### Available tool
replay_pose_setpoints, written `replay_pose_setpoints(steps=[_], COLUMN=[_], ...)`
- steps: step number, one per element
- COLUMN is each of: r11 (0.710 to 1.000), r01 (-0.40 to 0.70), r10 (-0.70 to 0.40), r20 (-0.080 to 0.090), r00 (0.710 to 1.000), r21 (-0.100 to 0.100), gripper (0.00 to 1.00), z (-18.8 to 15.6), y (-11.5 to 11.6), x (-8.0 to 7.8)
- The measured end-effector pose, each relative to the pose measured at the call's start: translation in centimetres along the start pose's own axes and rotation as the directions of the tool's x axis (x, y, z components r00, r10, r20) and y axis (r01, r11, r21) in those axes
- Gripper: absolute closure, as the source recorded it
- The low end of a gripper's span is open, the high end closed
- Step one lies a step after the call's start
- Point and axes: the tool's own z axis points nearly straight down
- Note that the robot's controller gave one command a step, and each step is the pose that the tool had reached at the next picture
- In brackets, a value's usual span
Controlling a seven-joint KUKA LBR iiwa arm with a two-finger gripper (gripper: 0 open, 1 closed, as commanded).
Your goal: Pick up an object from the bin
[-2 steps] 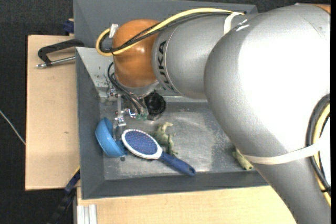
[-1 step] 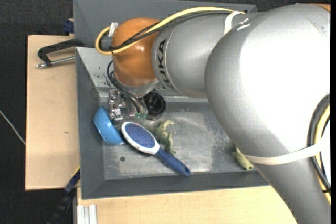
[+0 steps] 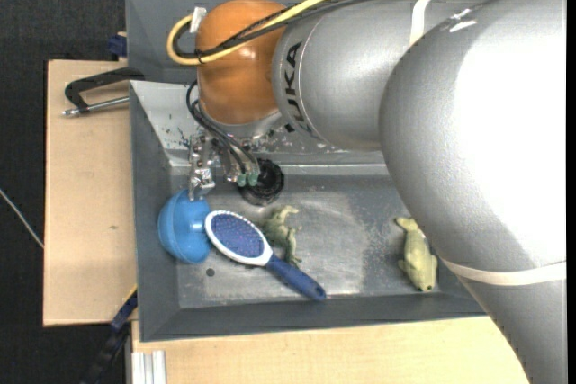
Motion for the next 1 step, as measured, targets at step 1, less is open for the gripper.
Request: replay_pose_setpoints(steps=[1], r11=[1.0], r01=[0.001], r10=[-0.001], r20=[-0.005], r00=[1.0], r21=[0.002], gripper=[1.0], z=[-0.51], y=[0.09], x=[-0.15])
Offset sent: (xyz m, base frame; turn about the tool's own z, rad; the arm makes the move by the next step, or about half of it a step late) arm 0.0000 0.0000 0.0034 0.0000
